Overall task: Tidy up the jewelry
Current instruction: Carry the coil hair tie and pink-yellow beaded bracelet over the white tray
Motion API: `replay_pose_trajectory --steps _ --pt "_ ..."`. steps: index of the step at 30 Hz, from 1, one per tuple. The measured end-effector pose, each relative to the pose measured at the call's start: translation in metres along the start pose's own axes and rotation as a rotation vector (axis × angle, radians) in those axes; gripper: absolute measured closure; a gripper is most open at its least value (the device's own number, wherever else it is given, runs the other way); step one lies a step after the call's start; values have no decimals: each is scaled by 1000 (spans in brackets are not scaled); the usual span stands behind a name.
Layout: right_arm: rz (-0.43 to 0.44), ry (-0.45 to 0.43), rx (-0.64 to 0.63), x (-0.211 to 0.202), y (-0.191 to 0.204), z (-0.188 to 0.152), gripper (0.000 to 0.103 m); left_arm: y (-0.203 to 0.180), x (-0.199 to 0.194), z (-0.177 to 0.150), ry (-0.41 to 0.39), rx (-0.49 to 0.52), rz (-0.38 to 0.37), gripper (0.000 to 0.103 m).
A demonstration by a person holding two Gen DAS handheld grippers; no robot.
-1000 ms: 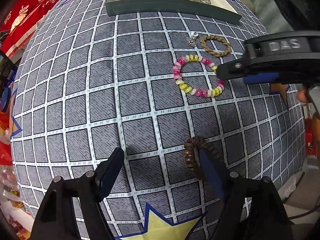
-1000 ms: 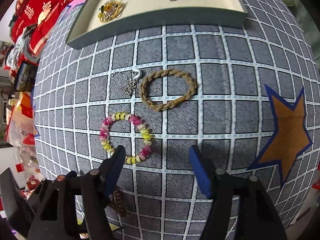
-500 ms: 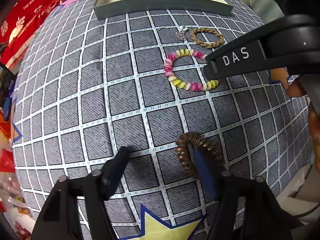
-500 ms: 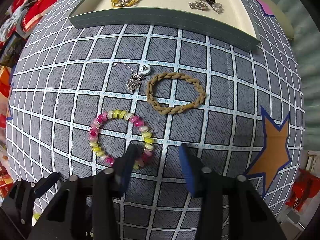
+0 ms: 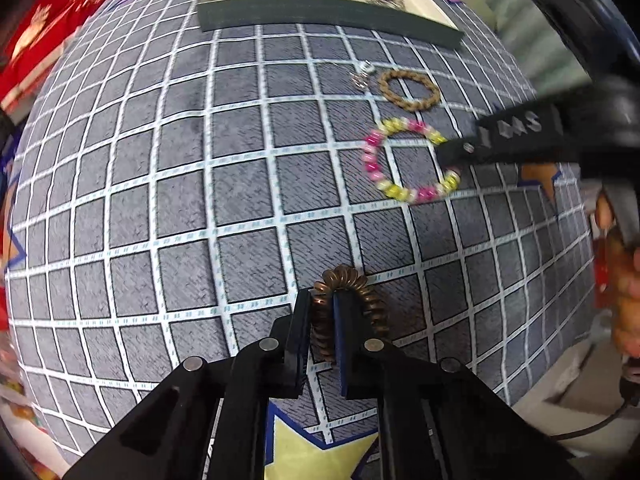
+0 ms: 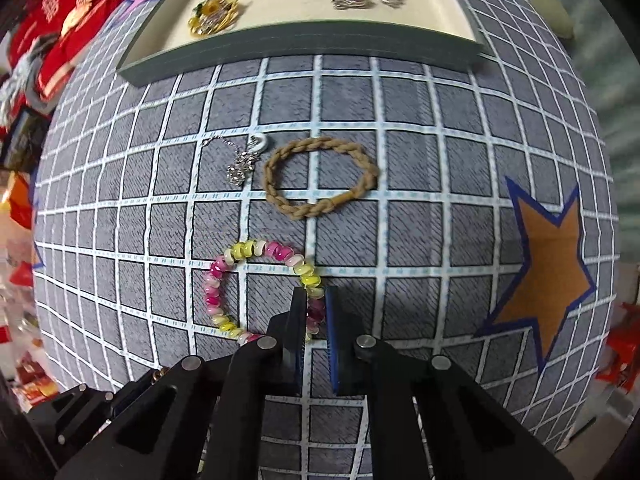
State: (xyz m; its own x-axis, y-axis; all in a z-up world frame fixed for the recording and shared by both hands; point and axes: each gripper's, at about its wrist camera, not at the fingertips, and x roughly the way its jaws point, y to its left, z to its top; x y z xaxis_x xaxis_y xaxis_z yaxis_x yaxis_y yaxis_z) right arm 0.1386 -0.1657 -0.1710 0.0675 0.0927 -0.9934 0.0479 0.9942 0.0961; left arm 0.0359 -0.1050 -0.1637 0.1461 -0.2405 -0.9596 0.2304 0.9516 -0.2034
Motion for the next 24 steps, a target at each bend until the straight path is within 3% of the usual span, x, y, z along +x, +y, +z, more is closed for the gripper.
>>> replay_pose_trajectory --steps 16,24 --pt "87 -57 41 -53 -56 -15 93 50 -50 23 -71 -33 -32 83" --pt "117 -86 80 -97 -86 -23 93 53 -71 35 -113 -24 -28 83"
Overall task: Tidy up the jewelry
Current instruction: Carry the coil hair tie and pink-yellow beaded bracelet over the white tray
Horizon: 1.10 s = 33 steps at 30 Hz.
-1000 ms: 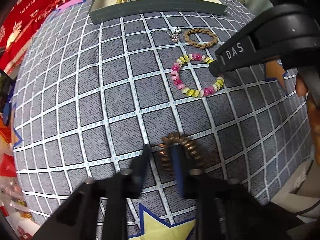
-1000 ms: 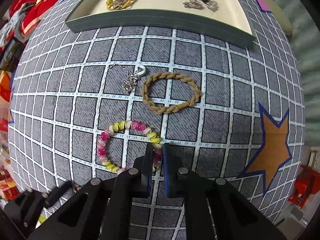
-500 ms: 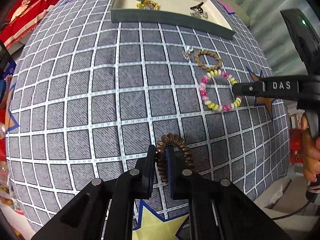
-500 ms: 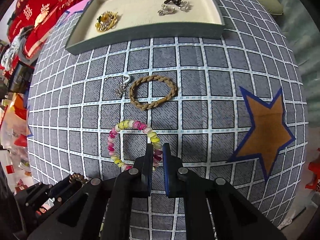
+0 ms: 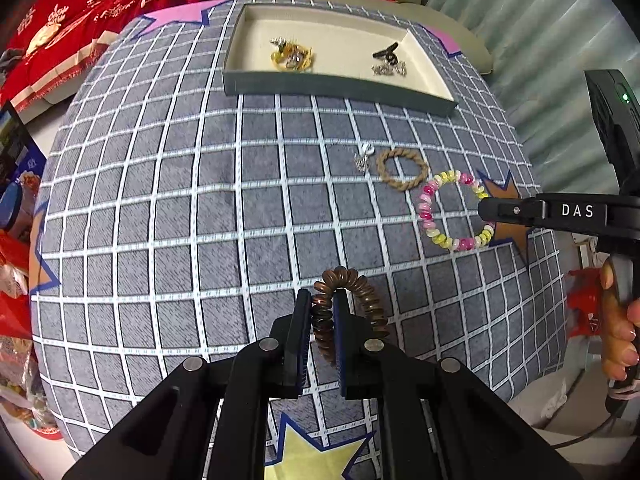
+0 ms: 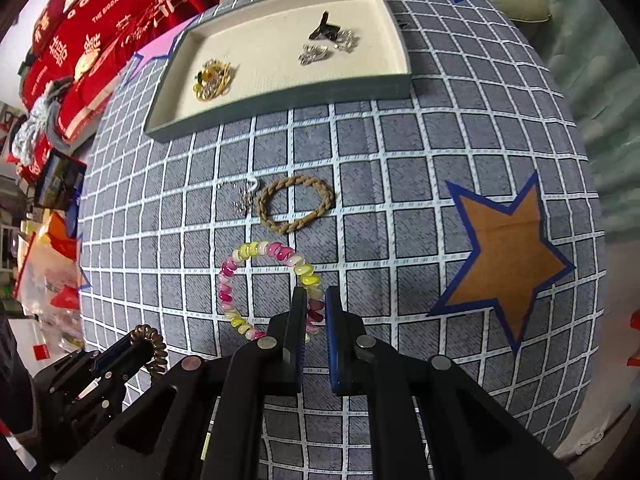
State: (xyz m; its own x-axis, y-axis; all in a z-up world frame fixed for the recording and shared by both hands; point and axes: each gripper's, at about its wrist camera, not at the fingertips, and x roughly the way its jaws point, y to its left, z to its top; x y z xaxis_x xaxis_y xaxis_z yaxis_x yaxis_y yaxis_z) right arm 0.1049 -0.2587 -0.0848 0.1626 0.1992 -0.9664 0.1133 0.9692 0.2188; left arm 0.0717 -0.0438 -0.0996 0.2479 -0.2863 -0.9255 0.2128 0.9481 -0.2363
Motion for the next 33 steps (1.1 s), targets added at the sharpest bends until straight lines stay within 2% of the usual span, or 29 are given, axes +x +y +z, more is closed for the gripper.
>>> replay_pose_trajectory --steps 10,20,33 --pt "12 -36 28 -24 -19 14 93 -7 -15 23 -52 6 8 83" --pt "20 -82 45 -31 -13 38 93 -6 -31 55 -120 14 23 83" --pt "27 -131 41 -40 -20 90 93 7 -39 111 -200 2 59 83"
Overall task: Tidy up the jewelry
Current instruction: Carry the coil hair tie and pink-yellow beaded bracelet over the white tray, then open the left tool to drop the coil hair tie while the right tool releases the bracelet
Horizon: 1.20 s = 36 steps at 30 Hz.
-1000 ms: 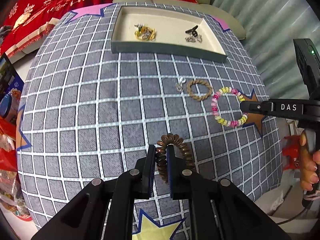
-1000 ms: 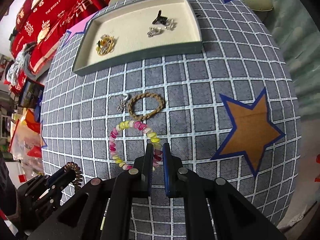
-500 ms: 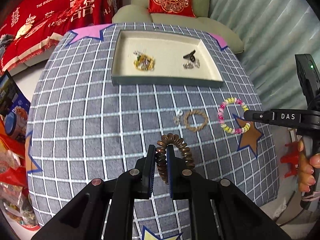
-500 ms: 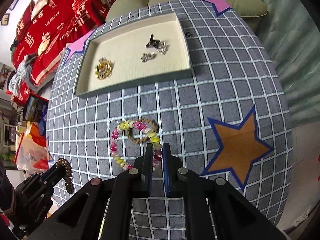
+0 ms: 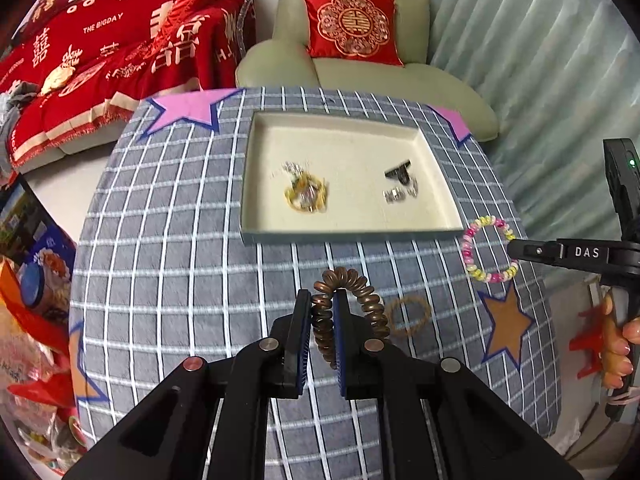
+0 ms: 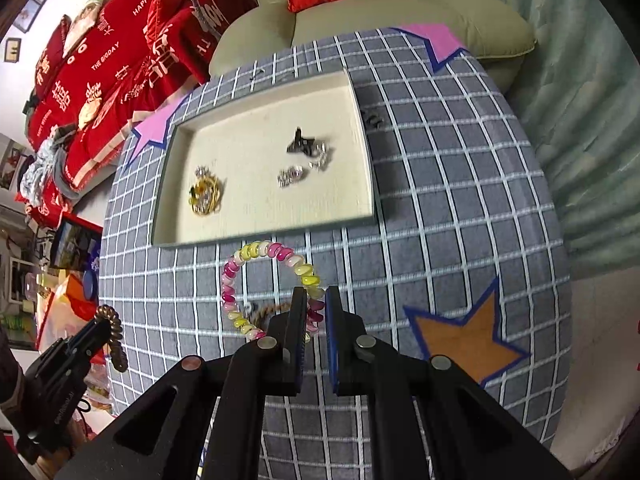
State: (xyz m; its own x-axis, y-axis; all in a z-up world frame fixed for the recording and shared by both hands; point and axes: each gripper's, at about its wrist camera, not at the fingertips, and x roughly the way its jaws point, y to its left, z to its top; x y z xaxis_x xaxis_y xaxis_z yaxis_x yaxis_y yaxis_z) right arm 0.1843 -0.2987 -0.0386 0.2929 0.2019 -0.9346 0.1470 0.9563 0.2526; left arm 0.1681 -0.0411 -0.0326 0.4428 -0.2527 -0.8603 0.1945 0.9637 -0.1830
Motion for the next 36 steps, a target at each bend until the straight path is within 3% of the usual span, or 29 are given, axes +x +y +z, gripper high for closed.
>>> replay_pose_trajectory --steps 14,27,36 --pt "20 -12 -25 29 6 63 93 9 47 64 -33 -28 43 83" --pt "16 18 -2 72 4 98 93 2 106 94 11 -10 78 83" --pt "6 50 6 102 2 104 93 2 133 97 46 -8 103 83"
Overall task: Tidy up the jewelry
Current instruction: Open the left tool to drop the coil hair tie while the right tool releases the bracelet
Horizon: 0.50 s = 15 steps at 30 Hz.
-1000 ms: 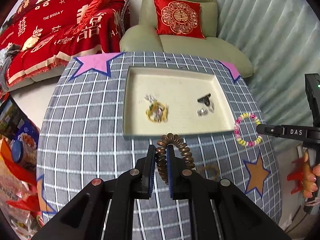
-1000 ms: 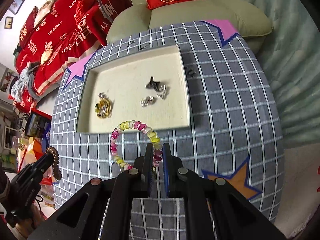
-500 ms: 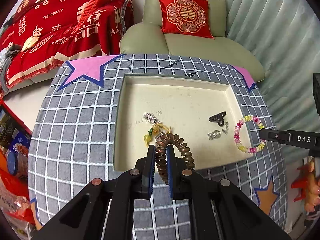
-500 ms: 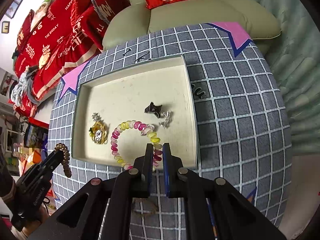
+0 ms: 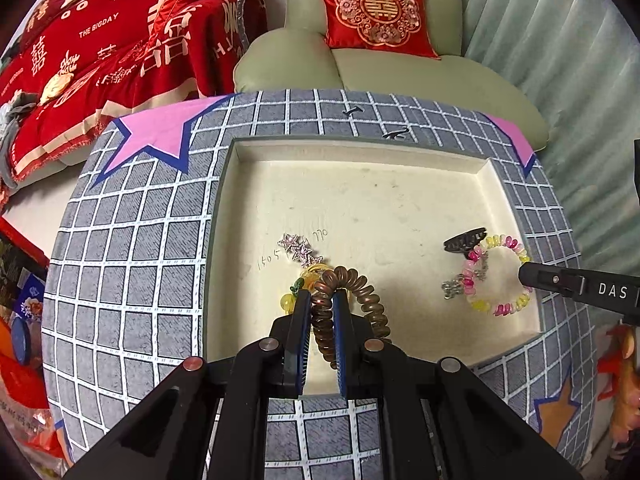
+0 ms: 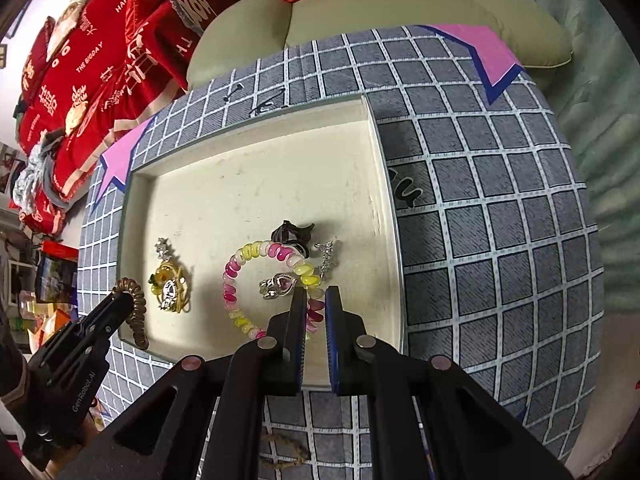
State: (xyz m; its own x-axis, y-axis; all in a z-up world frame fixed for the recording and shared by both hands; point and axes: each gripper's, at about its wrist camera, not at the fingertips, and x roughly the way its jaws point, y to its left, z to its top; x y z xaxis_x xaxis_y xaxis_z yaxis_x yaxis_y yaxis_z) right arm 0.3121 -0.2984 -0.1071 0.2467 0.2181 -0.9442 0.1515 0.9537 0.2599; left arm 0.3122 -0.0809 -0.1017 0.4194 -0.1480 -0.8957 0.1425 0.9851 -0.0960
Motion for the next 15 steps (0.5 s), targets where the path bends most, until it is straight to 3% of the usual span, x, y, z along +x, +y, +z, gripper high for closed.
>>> replay_pose_trajectory --steps 15 --pt "-18 45 1 36 -3 2 93 -10 32 -5 37 70 64 82"
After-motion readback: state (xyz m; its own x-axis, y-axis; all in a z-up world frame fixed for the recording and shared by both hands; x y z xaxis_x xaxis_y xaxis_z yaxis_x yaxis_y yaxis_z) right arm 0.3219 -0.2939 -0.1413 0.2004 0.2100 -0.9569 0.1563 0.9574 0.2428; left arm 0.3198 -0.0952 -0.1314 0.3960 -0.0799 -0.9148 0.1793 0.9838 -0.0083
